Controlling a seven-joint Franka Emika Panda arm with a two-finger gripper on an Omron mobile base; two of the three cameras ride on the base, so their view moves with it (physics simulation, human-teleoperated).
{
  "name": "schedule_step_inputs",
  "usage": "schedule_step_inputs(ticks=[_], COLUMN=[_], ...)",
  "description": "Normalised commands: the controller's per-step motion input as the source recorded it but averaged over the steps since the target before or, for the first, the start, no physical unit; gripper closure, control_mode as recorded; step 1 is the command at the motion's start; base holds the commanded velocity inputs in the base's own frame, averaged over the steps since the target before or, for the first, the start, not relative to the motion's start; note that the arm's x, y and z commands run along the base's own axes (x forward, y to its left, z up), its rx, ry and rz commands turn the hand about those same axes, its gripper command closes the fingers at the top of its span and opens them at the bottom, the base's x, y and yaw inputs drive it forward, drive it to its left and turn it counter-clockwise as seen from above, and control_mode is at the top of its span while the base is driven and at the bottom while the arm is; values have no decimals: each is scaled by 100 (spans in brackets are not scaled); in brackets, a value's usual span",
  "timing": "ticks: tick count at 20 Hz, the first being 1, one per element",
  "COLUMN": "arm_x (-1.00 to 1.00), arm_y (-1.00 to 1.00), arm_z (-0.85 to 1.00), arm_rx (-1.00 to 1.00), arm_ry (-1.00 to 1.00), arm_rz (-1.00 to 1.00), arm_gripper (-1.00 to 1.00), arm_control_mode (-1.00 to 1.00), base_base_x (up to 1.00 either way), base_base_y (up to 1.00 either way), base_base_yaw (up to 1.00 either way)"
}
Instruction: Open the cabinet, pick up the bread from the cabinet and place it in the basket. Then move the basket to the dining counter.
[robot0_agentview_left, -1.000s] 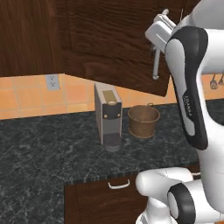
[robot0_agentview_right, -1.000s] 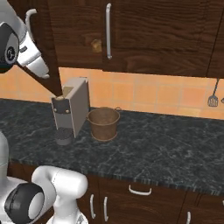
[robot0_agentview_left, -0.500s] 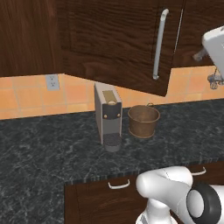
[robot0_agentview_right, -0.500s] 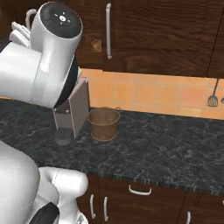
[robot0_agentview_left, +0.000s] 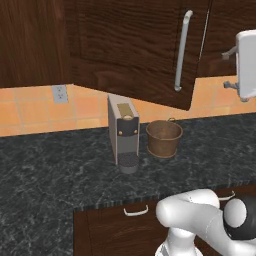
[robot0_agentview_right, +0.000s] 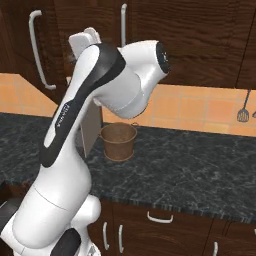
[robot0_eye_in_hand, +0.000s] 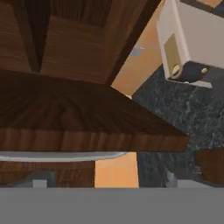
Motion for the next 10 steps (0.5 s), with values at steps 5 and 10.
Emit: schedule_step_inputs(ticks=[5,10], arm_x=[80,52], arm_y=[9,9], arm_z=[-27,-1], arm_rx=[23,0], arm_ry=[4,3], arm_rz=[1,-1], arm_gripper=[-100,-100], arm_control_mode=[-100,-100], base_base_x=[0,0], base_base_y=[0,0], base_base_yaw=[0,0])
